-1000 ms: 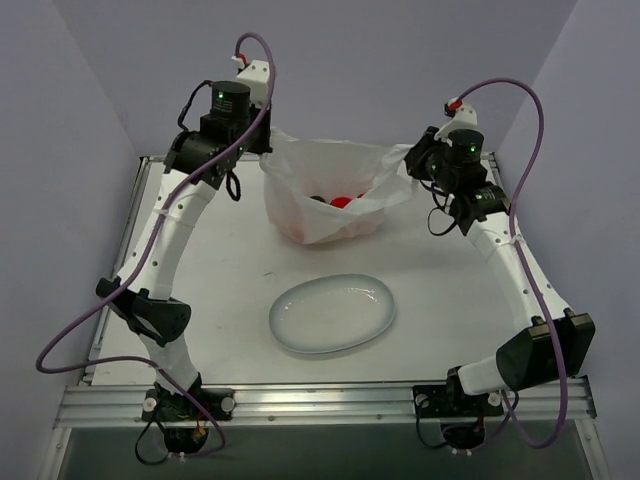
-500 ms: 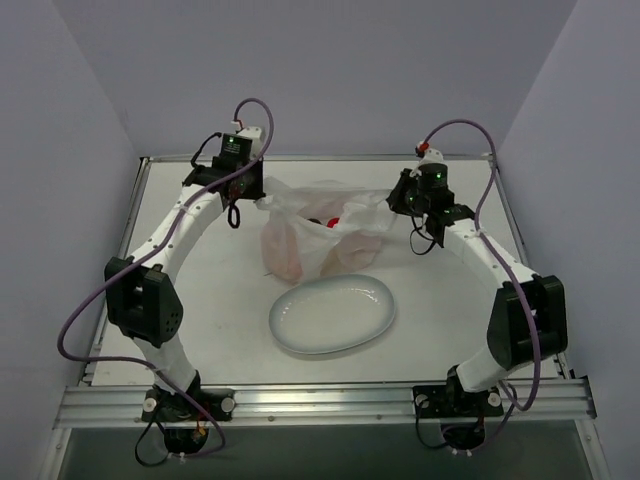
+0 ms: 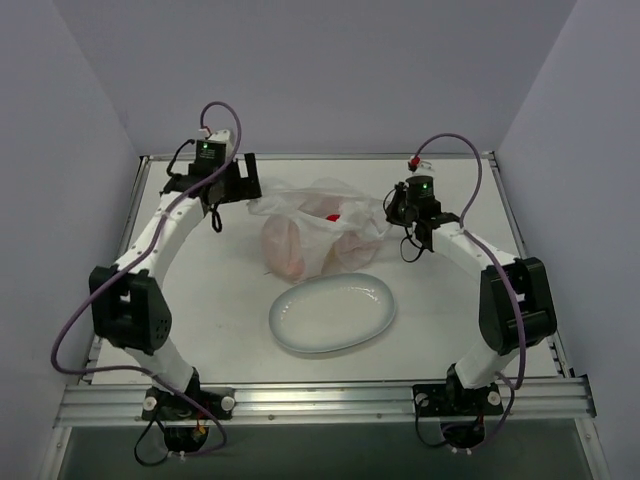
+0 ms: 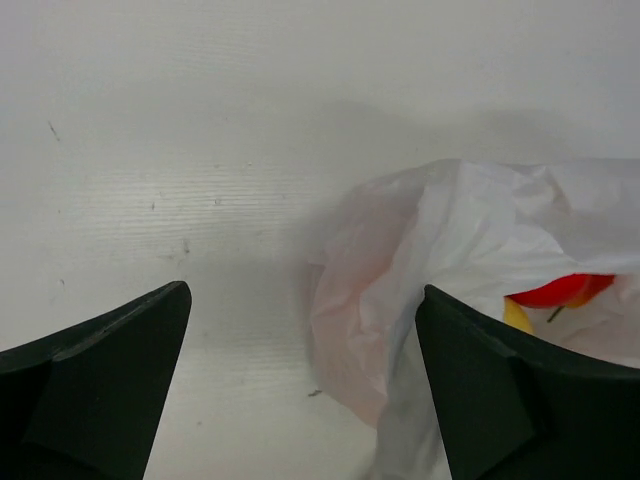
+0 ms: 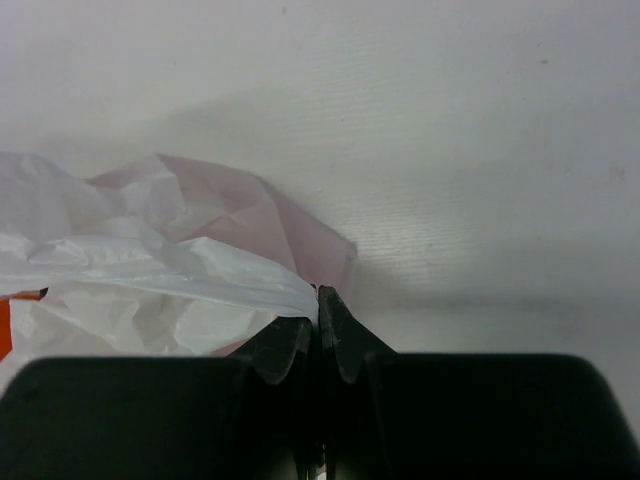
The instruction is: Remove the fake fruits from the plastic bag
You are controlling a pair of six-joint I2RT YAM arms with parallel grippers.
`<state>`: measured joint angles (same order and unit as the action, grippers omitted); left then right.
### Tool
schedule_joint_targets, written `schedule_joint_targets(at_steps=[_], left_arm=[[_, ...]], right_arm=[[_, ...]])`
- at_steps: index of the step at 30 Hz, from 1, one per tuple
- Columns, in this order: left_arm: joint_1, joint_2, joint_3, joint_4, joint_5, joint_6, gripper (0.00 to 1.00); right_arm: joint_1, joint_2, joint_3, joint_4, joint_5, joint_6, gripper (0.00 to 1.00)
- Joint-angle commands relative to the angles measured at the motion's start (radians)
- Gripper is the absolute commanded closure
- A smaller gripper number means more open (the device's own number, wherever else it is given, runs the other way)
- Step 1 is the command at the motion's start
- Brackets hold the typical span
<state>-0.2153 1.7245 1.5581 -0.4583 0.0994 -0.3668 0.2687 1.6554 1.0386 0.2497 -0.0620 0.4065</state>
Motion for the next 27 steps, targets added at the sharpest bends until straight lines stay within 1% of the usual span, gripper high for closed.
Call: schedule_joint_targets(at_steps=[1,2,5,6,7,9,11,12,13,17,18,21,25,26,27], left_arm=[[0.002,-0.267,-0.039,0.065,-0.017,-0.087,0.07],[-0.002,-0.351,-0.067,0.070,-0.017,-0.105,0.06],[-0.047,-0.474,-0.193,0.084,-0.035,-0.159,0.06],[-0.108,-0.489,-0.222,0.079,-0.059,-0.173,0.06],[-0.139,-0.502,-0.280,0.089,-0.079,-0.185,0.07],[-0.195,-0.516,-0.335,0.118,-0.125,-0.236,0.07],[-0.219,-0.539,-0.427,0.162,-0.182,-0.282,0.07],[-0.234,-0.545,-0.459,0.237,-0.190,-0.288,0.07],[-0.234,-0.540,-0.478,0.262,-0.181,-0.291,0.06],[-0.236,-0.455,-0.458,0.357,-0.126,-0.273,0.03],[-0.236,-0.445,-0.455,0.389,-0.112,-0.273,0.05],[-0.237,-0.384,-0.423,0.441,-0.132,-0.262,0.06],[-0.236,-0.281,-0.357,0.420,-0.194,-0.235,0.06],[-0.234,-0.254,-0.357,0.425,-0.202,-0.235,0.05],[-0.234,-0.244,-0.369,0.441,-0.205,-0.236,0.02]], right_arm=[[0.000,-0.092,0.041,-0.010,0.094,-0.021,1.00],[0.004,-0.098,0.044,-0.015,0.097,-0.028,1.00],[0.010,-0.109,0.052,-0.030,0.113,-0.038,1.00],[0.012,-0.109,0.046,-0.030,0.119,-0.040,1.00],[0.012,-0.111,0.043,-0.032,0.120,-0.040,1.00],[0.013,-0.114,0.035,-0.032,0.116,-0.038,1.00],[0.012,-0.120,0.028,-0.032,0.110,-0.038,1.00],[0.012,-0.123,0.026,-0.033,0.108,-0.040,1.00],[0.012,-0.129,0.023,-0.035,0.102,-0.043,1.00],[0.012,-0.158,0.006,-0.040,0.094,-0.041,1.00],[0.012,-0.163,0.002,-0.040,0.093,-0.041,1.00],[0.012,-0.172,-0.018,-0.040,0.094,-0.040,1.00],[0.012,-0.183,-0.029,-0.046,0.091,-0.041,1.00],[0.013,-0.187,-0.031,-0.049,0.091,-0.041,1.00],[0.014,-0.190,-0.028,-0.056,0.096,-0.043,1.00]])
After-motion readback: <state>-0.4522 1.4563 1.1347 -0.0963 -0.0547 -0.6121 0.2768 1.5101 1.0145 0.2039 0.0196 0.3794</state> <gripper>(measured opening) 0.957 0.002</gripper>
